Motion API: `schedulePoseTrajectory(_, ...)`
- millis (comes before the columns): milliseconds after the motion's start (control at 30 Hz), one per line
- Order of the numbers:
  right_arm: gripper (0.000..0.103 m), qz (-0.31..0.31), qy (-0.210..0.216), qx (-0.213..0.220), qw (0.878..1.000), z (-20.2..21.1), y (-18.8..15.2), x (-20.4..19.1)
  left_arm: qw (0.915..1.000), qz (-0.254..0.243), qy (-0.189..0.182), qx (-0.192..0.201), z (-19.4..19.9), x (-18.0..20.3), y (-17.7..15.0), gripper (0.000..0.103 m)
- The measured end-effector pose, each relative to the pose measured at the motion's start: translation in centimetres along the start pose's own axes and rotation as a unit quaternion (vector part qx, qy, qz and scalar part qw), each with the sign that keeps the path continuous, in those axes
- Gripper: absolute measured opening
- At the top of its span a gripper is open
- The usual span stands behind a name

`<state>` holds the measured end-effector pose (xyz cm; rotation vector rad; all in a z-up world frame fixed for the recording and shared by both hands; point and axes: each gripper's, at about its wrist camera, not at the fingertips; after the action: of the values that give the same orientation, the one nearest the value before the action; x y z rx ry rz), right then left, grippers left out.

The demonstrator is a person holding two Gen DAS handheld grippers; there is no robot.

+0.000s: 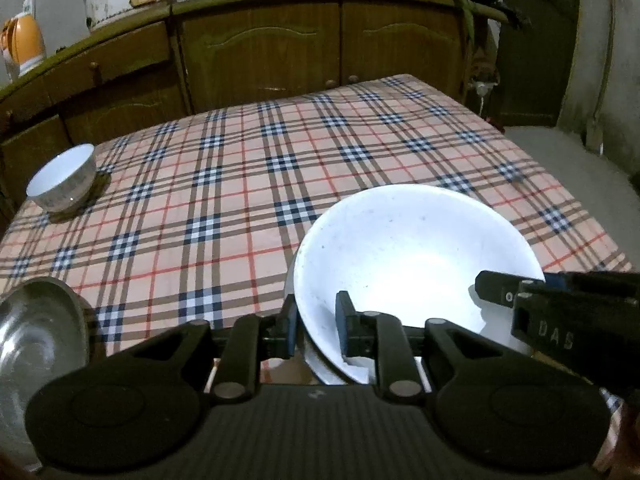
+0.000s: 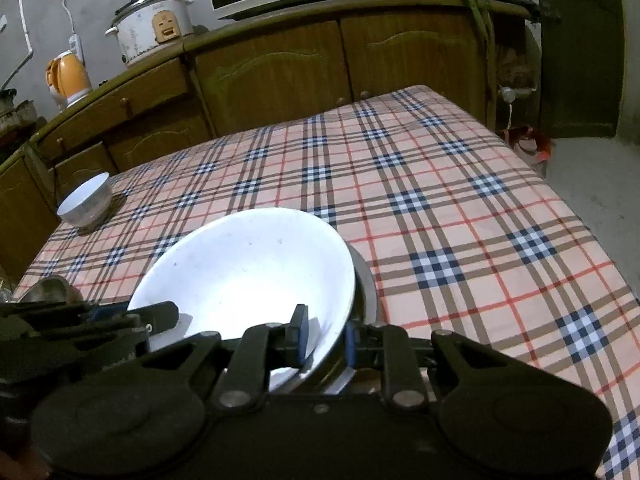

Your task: Organize plates and bowls

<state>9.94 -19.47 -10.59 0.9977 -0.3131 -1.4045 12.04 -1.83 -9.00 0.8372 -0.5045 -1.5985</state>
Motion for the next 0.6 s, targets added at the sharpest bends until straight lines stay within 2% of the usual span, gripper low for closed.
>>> schedulePoseTrajectory(233,0.024,0.010,-0.012,-0.029,0.999,-0.7,0.2,-0.9,0.9993,-0.030,0.023,-0.008,-0.2,0.6,-0.2,0.026)
schedulePoseTrajectory(333,0.024,0.009,-0.017,-0.039,0.999,-0.9,0.3,-0.8,0.9995,-0.017,0.009,-0.024,-0.6,0.2,-0.3,0.028)
schedulePoseTrajectory(400,0.026,0.003,-0.011,-0.042,0.999,-0.9,0.4,-0.6,0.9997,-0.016,0.006,-0.019,-0.7,0.2,-0.6,0.029)
schedulePoseTrajectory(500,0.027,0.002,-0.014,-0.044,0.999,-1.0,0.4,-0.5,0.9999,-0.012,-0.001,-0.011,-0.5,0.2,-0.6,0.036)
schedulePoseTrajectory(600,0.026,0.002,-0.014,-0.044,0.999,-1.0,0.5,-0.4,0.9999,-0.006,-0.007,-0.005,-0.6,0.1,-0.6,0.036)
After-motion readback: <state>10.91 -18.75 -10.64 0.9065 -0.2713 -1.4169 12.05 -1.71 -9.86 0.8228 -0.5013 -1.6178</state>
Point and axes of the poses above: each gripper's, at about its wrist camera, not at the fingertips, and z roughly against the way its jaws point, x to its right, y to its top, and after that the axes turned 14 degrees about y, right-handed
